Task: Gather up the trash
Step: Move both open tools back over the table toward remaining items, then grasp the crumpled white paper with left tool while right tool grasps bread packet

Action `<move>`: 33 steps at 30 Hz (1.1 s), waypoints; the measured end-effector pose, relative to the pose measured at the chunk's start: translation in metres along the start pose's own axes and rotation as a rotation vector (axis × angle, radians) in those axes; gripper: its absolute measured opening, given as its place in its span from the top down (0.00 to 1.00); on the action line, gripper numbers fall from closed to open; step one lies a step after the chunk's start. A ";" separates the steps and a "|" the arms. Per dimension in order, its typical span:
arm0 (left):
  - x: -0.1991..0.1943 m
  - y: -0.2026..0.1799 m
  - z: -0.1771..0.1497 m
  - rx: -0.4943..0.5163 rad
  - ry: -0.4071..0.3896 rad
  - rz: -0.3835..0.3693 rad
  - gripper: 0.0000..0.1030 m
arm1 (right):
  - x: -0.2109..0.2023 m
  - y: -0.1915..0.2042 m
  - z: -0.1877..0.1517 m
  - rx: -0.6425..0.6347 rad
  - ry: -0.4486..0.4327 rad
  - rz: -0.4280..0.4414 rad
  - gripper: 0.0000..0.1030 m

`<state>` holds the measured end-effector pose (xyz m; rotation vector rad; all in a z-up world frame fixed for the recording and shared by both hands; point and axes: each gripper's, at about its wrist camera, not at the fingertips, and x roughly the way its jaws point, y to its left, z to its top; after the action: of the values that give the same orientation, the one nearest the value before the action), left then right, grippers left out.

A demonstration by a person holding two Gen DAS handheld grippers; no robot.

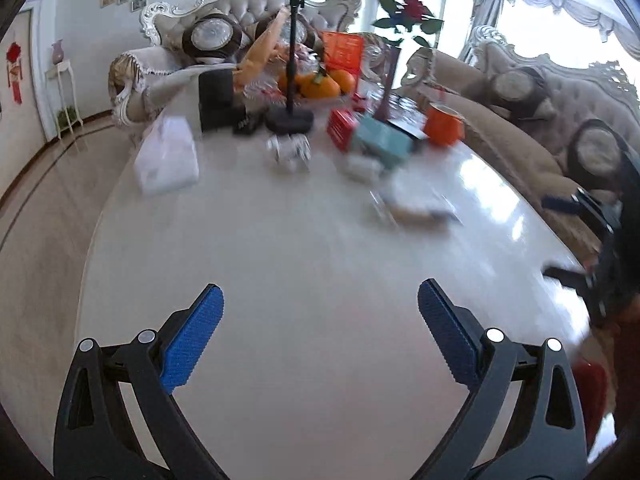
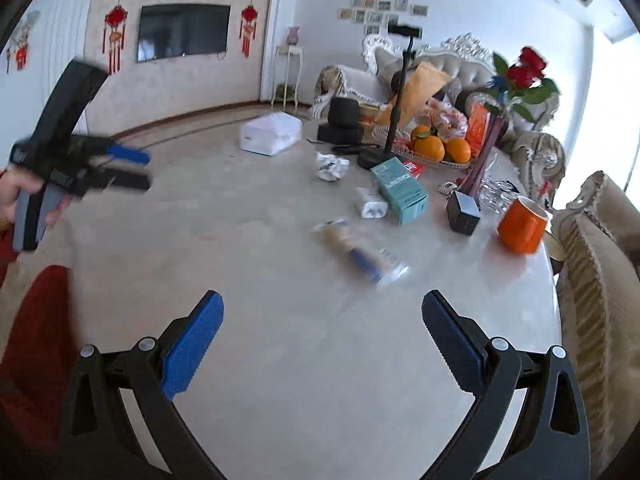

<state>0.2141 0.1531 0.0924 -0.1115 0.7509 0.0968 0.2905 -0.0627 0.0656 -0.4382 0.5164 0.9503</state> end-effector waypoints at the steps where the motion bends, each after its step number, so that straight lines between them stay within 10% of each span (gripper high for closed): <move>1: 0.014 0.003 0.014 0.003 -0.003 0.011 0.08 | 0.017 -0.008 0.007 -0.021 0.012 -0.009 0.07; 8: 0.136 0.026 0.096 -0.087 0.046 0.022 0.08 | 0.077 -0.033 0.019 -0.097 0.086 0.069 0.07; 18: 0.227 0.028 0.130 -0.091 0.121 0.079 0.08 | 0.123 -0.060 0.023 -0.035 0.123 0.202 0.07; 33: 0.257 0.030 0.130 -0.026 0.184 0.156 0.17 | 0.153 -0.033 0.028 -0.162 0.223 0.224 0.11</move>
<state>0.4854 0.2130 0.0087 -0.0871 0.9418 0.2474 0.3979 0.0348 0.0016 -0.6466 0.7035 1.1713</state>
